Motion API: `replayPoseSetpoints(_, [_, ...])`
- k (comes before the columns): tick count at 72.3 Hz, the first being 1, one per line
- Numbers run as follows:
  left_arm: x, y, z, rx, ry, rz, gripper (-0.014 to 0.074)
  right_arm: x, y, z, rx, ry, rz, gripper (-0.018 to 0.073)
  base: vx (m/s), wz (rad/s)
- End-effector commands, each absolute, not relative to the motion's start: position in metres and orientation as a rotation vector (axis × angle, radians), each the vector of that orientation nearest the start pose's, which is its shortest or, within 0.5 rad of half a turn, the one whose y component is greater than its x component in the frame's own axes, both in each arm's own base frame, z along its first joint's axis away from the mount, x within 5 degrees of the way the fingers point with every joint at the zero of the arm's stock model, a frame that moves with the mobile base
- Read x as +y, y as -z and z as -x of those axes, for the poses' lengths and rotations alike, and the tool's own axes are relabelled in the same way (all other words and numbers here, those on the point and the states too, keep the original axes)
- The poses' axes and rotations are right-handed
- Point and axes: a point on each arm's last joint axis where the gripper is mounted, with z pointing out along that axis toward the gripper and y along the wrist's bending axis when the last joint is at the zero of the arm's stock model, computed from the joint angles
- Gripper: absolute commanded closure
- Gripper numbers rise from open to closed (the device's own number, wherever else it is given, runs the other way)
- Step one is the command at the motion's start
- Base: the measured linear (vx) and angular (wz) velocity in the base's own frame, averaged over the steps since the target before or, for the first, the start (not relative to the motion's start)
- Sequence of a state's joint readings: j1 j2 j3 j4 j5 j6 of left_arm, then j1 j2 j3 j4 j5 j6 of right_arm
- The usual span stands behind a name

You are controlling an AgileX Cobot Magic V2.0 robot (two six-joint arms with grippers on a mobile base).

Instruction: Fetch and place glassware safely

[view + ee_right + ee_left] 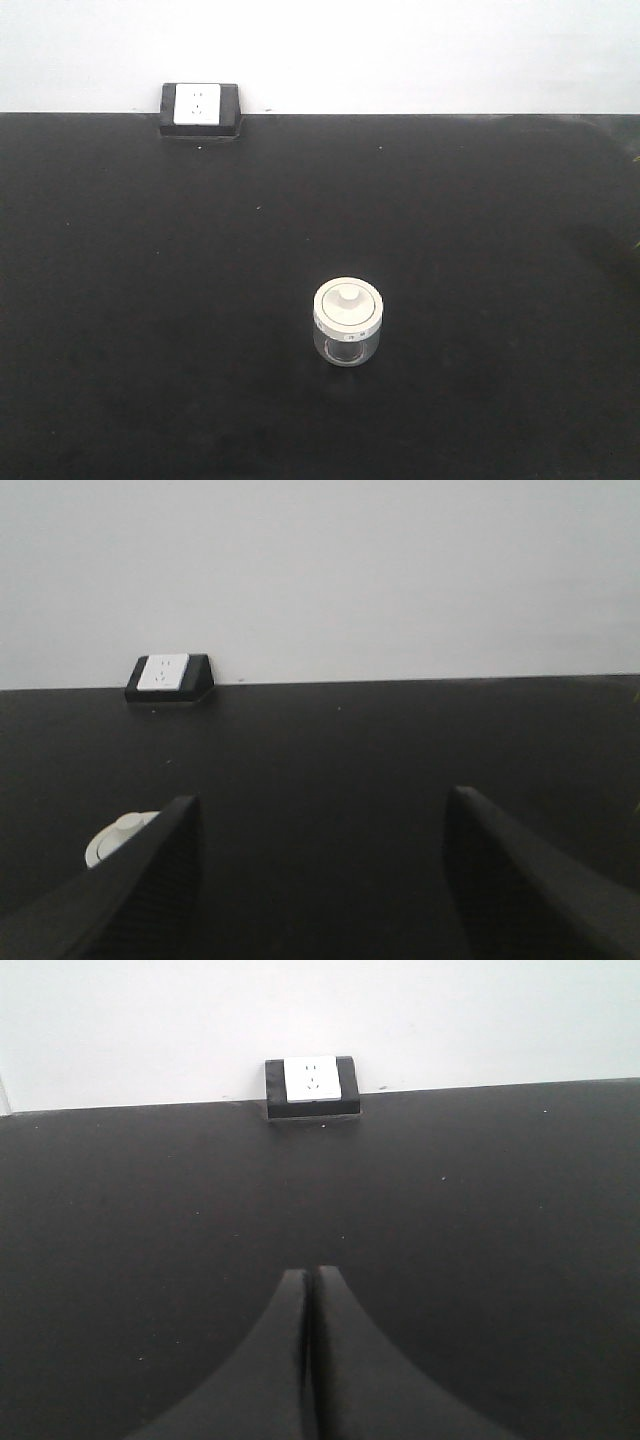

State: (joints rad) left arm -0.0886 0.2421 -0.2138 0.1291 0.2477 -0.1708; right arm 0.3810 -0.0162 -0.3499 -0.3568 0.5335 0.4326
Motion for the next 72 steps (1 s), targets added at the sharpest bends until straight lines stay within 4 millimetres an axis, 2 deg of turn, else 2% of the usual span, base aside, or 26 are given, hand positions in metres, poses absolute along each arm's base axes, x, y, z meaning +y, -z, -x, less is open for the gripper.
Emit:
replayPoseSetpoints(1, [-0.0053,-0.2617,-0.0751,1.676,0.097,-0.017,0.0603,-0.0045,-0.2903,-0.0289,1.574,-0.235,0.1,0.012,0.0,0.0])
replayPoseSetpoints(14, [-0.0053,-0.2617,-0.0751,1.676,0.097,-0.017,0.0603,-0.0045,-0.2895,-0.0294,1.571,-0.209,0.123,0.0226,0.0,0.0])
replayPoseSetpoints(24, [-0.0053,-0.2617,-0.0751,1.676,0.097,-0.017,0.0603,-0.0041,-0.2876,-0.03,1.577,-0.199,0.135,0.0378,0.0,0.0])
replayPoseSetpoints(34, [-0.0053,-0.2617,-0.0751,1.676,0.097,-0.017,0.0603,-0.004,-0.2878,-0.03,1.575,-0.196,0.139,0.0575,0.0,0.0])
replayPoseSetpoints(72, [-0.0053,-0.2617,-0.0751,1.676,0.097,-0.017,0.0603,-0.004,-0.2881,-0.0299,1.571,-0.188,0.149,0.0567,0.0,0.0])
